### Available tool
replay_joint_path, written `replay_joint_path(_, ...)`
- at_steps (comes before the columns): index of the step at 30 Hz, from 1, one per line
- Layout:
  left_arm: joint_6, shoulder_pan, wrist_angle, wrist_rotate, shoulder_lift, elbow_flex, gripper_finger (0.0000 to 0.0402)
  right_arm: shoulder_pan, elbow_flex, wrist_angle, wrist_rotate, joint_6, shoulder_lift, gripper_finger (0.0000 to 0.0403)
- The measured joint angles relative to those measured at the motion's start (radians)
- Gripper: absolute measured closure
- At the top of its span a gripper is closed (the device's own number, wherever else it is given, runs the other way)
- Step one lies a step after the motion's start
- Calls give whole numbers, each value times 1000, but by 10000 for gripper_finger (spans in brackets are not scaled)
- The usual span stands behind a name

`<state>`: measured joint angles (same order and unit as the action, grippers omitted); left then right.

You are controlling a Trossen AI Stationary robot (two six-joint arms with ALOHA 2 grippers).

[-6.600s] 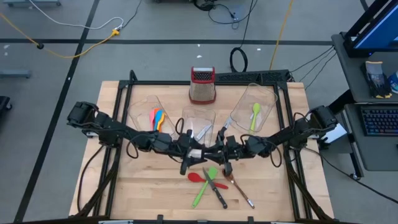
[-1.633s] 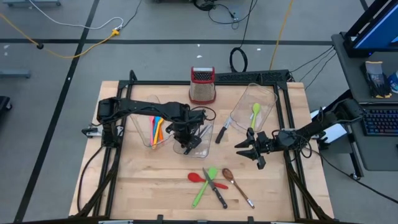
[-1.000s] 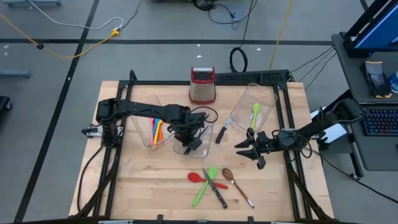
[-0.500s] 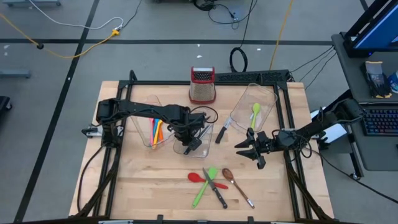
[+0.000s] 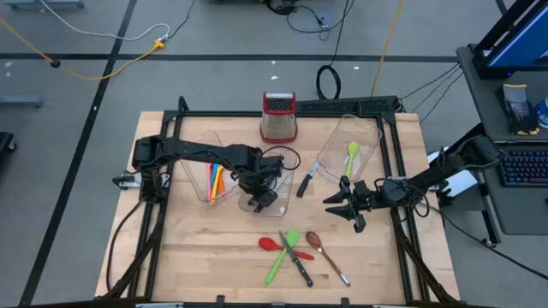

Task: Pick & Place Kitchen Items
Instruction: Put the black knife into the middle transparent bin

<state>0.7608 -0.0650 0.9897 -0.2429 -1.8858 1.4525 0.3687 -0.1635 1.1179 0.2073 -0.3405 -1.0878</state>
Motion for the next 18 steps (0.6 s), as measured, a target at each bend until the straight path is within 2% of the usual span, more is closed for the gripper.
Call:
replay_joint_path(5, 18, -21, 0, -122, 39, 0, 212, 0, 0, 9, 0, 0, 0, 275)
replay_joint_path(9, 21, -20, -8, -110, 112, 0, 214, 0, 0, 8, -2, 3, 0, 275)
replay_joint_path(11, 12, -9, -19, -61, 163, 0, 221, 0, 0, 8, -2, 10, 0, 275)
replay_joint_path(15, -38, 29, -52, 102, 268, 0, 241, 0, 0, 7, -3, 7, 0, 275)
replay_joint_path(18, -89, 72, -65, 203, 335, 0, 258, 0, 0, -3, -27, -72, 0, 275)
